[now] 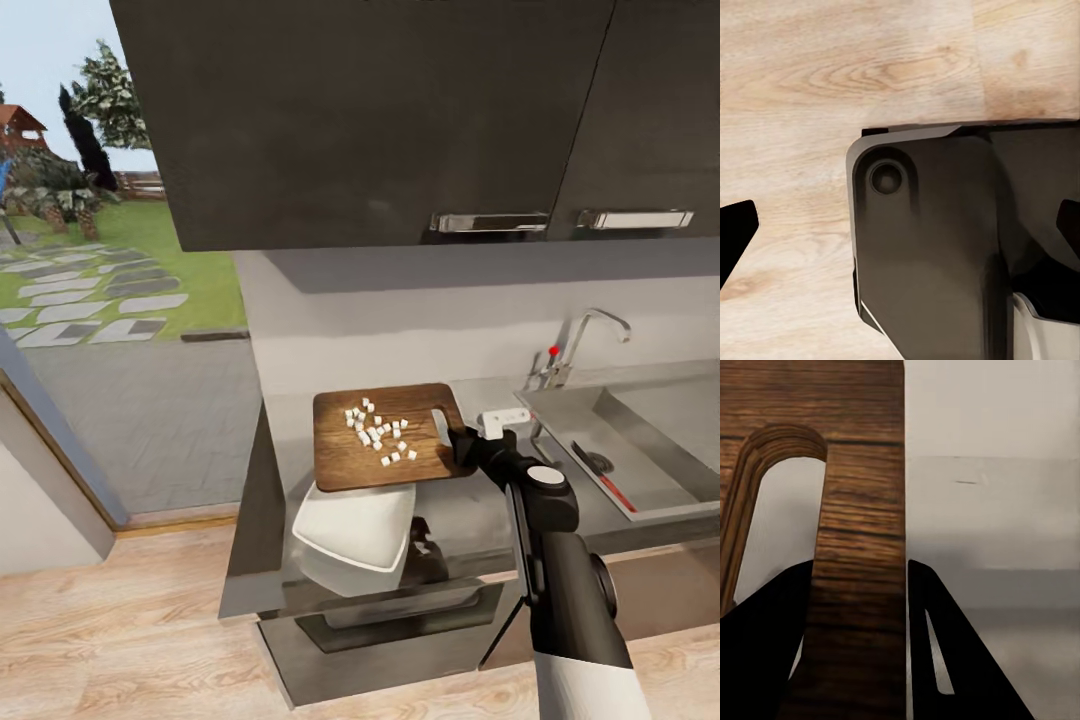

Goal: In the kitchen, take the Vidalia onion out of the sink, dice it on the chopping board with the paring knife, put the diced onion into the bowl on the countertop, then place both the paring knife and the chopping board into the sink.

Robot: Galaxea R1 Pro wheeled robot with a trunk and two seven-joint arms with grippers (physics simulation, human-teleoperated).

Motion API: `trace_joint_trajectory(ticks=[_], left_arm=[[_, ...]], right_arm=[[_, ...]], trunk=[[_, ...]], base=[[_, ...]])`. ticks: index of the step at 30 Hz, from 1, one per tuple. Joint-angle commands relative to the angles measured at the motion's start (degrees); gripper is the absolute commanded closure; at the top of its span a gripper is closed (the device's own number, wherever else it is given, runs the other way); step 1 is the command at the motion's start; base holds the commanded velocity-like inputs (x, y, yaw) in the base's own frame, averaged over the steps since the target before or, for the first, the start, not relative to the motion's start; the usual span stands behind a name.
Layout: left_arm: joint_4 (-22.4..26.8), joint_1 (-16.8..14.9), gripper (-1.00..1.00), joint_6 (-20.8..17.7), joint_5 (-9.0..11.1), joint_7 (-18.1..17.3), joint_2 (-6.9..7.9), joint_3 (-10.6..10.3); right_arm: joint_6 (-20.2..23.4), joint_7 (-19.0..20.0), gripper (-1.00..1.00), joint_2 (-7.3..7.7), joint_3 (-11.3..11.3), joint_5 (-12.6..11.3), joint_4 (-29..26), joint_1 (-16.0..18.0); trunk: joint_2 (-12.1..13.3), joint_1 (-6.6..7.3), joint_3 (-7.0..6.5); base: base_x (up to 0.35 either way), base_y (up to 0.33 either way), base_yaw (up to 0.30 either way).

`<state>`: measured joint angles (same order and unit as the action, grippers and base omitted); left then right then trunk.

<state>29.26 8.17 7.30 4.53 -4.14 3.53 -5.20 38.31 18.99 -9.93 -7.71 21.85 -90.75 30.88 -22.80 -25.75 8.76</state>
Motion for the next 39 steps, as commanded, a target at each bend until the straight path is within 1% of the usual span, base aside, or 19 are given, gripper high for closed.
trace_joint_trajectory(ticks=[1, 9, 18, 25, 30, 35, 39], left_arm=[[0.07, 0.00, -1.00, 0.09, 0.48, 0.01, 0.07, -0.34], [0.09, 0.00, -1.00, 0.09, 0.48, 0.01, 0.08, -0.34], [0.09, 0.00, -1.00, 0.09, 0.48, 0.01, 0.07, -0.34], [0.09, 0.00, -1.00, 0.09, 0.48, 0.01, 0.08, -0.34], [0.09, 0.00, -1.00, 0.09, 0.48, 0.01, 0.07, -0.34], [0.09, 0.00, -1.00, 0.09, 0.48, 0.01, 0.07, -0.34], [0.09, 0.00, -1.00, 0.09, 0.48, 0.01, 0.07, -0.34]], right_arm=[[0.19, 0.54, 1.00, -0.07, -0.11, 0.48, 0.11, 0.06], [0.08, 0.52, 1.00, -0.07, -0.11, 0.48, 0.48, 0.06], [-0.30, 0.52, 1.00, -0.07, -0.11, 0.48, 0.48, 0.06], [-5.03, 0.41, 1.00, -0.07, -0.11, 0.48, 2.87, 0.06], [-5.96, 0.51, 1.00, -0.07, -0.19, 0.48, 4.20, 0.06], [-9.82, 0.57, 1.00, -0.07, -0.20, 0.48, 5.20, 0.06], [-10.49, 0.62, 1.00, -0.07, -0.20, 0.48, 5.80, 0.06]], trunk=[[-0.12, -0.04, 0.10], [-0.12, -0.04, 0.10], [-0.12, -0.04, 0.10], [-0.12, -0.04, 0.10], [-0.12, -0.04, 0.10], [-0.12, -0.04, 0.10], [-0.12, -0.04, 0.10]], base=[[0.000, 0.166, 0.000], [0.000, 0.257, 0.000], [0.000, 0.022, 0.000], [0.000, 0.000, 0.000], [0.000, 0.000, 0.000], [0.000, 0.000, 0.000], [0.000, 0.000, 0.000]])
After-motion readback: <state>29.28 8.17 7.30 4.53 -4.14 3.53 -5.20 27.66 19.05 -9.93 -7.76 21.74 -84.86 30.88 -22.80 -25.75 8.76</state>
